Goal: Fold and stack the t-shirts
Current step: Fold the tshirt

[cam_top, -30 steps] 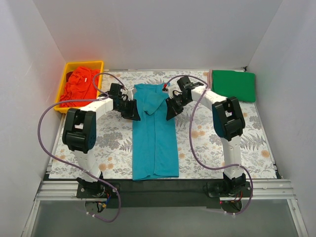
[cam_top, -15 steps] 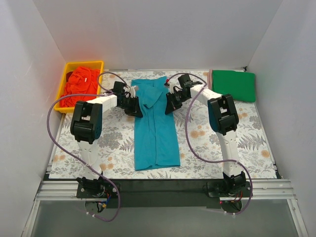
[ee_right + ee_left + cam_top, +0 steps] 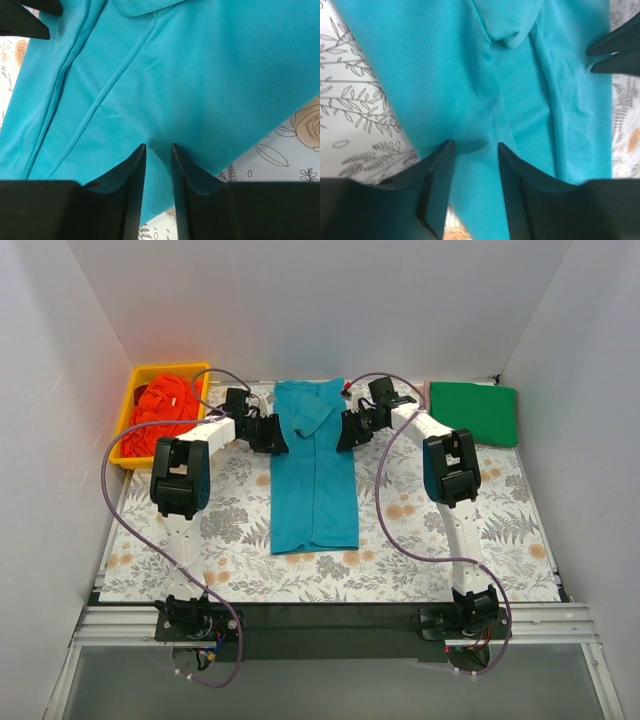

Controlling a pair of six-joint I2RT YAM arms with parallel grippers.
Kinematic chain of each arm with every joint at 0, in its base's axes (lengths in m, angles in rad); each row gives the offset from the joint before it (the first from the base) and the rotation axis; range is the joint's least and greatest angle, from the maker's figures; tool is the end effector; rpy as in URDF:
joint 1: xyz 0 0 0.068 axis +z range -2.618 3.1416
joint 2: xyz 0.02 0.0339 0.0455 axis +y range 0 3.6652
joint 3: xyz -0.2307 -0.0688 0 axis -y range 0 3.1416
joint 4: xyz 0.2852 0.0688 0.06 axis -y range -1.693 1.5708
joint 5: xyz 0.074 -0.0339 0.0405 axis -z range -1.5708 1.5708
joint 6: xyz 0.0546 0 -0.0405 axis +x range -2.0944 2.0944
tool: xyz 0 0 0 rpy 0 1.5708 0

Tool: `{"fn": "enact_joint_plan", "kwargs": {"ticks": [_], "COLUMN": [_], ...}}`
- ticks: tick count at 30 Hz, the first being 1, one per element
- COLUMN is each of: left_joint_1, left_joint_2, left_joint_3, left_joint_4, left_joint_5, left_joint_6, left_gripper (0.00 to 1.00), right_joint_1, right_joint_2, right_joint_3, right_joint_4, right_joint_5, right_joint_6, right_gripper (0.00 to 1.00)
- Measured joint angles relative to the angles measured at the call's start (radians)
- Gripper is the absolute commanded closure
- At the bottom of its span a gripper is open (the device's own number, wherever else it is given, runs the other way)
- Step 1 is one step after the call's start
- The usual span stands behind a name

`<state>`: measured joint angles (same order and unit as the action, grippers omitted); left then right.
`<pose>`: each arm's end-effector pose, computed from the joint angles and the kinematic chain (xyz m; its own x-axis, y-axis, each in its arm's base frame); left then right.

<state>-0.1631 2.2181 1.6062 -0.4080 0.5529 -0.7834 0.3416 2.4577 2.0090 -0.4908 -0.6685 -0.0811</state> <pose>0.4789 -0.1079 0.0802 -0.8846 -0.4630 -0.0551 -0.3032 0.6610 -0.6864 0.5076 0.2164 0.0953 -0.7089 -0.3195 -0.6288 -0.6672 0.5929 0.4509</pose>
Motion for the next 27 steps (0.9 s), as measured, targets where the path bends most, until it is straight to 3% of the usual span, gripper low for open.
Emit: {"fn": "enact_joint_plan", "kwargs": {"ticks": [1,4,7,12,17,21,27], "left_joint_1": [0.002,0.006,0.013,0.025,0.023,0.019,0.004], "left_joint_2": [-0.005,-0.067,-0.237,-0.680,-1.030,-1.135,-1.233], "left_joint_3": [0.002,-0.040,-0.185,-0.398,-0.558,-0.704,-0.998], "left_joint_4": [-0.004,-0.003,-0.003,0.050,0.093,0.026,-0.089], "left_joint_5": [-0.001,0.015,0.025,0.079,0.147,0.212,0.277], "left_joint_6": [0.008,0.030,0.051,0.141,0.301,0.463,0.714], "left_gripper": [0.38,0.11,0.10,0.09,0.14,0.24,0.28], "right_joint_1": [0.000,0.004,0.004,0.021,0.177,0.377,0.548], "right_joint_2": [-0.006,-0.050,-0.175,-0.554,-0.895,-0.993,-0.998], "right_joint_3": [0.000,-0.019,-0.088,-0.248,-0.482,-0.731,-1.022], "right_joint_4": [-0.002,-0.021,-0.061,-0.102,-0.128,-0.148,-0.151], "right_joint_5": [-0.001,0.019,0.035,0.075,0.164,0.248,0.394], "right_joint_6": [-0.002,-0.032,-0.082,-0.222,-0.377,-0.464,-0.520], "right_gripper": [0.58,0.50,0.45,0.42,0.44,0.49,0.52]}}
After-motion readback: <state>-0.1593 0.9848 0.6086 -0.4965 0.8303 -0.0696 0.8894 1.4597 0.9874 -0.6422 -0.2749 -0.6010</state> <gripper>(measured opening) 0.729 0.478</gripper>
